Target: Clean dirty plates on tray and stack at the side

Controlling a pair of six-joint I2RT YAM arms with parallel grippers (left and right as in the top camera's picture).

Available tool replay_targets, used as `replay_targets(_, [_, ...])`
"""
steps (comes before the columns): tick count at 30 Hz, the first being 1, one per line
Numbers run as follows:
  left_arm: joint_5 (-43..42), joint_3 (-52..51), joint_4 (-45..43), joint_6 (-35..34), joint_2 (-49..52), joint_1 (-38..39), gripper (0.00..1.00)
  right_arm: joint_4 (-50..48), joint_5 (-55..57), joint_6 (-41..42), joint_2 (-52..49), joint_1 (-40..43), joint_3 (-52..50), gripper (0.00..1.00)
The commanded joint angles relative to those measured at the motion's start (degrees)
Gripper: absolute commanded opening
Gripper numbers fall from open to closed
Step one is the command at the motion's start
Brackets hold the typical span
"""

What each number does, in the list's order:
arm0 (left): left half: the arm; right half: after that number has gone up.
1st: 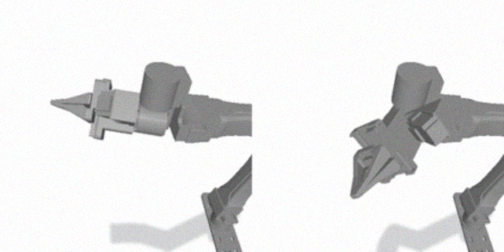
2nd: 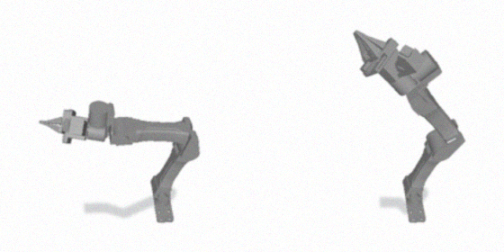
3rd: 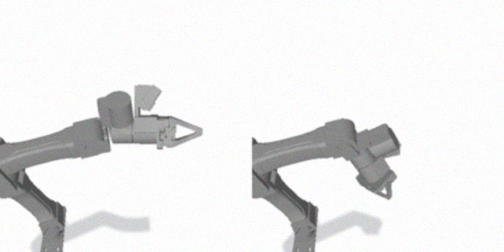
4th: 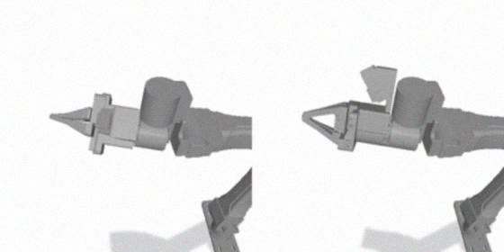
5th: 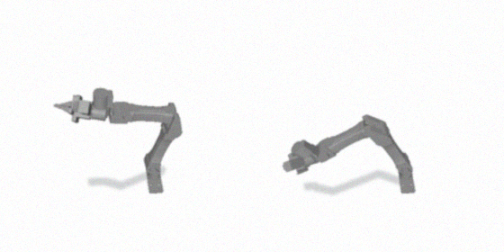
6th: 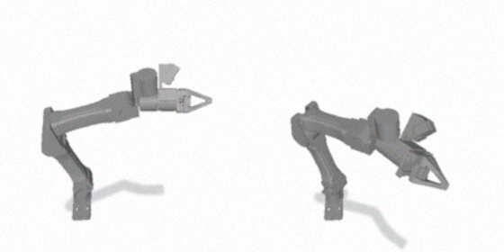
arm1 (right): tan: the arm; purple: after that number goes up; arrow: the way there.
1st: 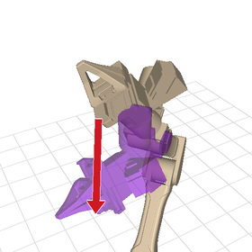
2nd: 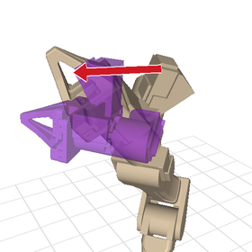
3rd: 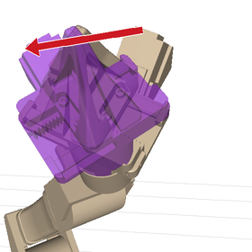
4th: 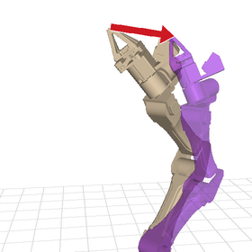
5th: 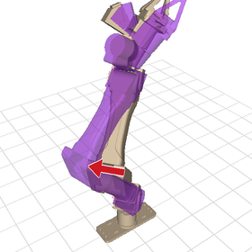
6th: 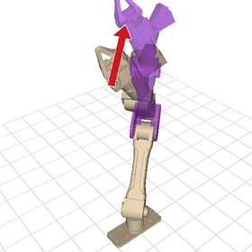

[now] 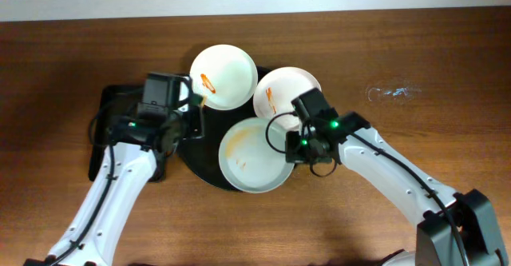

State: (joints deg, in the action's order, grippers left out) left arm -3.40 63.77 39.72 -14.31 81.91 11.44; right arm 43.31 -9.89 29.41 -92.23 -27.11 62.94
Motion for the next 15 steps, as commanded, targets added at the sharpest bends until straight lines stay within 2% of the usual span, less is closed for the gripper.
replay_targets(1, [-2.8,0.6,0.5,-0.4,-1.0,-2.6,0.00,-0.2,9.0,-5.7,0.4,-0.9,5.0,0.04])
replay_targets(4, [-2.8,0.6,0.7,-0.4,-1.0,-2.8,0.00,-0.7,19.7,-9.8,0.4,-3.5,8.3,0.04])
replay_targets(11, [-2.9,0.6,4.6,-0.4,-1.0,-7.4,0.00,-4.5,52.6,-14.6,0.3,-17.4,11.6,0.04])
replay_targets(14, [-6.3,0.6,5.5,0.1,-1.0,-10.2,0.00,-7.2,62.9,-15.7,0.3,-22.1,11.6,0.04])
replay_targets(15, [-9.8,0.6,5.8,0.7,-1.0,-11.8,0.00,-8.3,64.6,-15.7,0.3,-23.6,11.5,0.04])
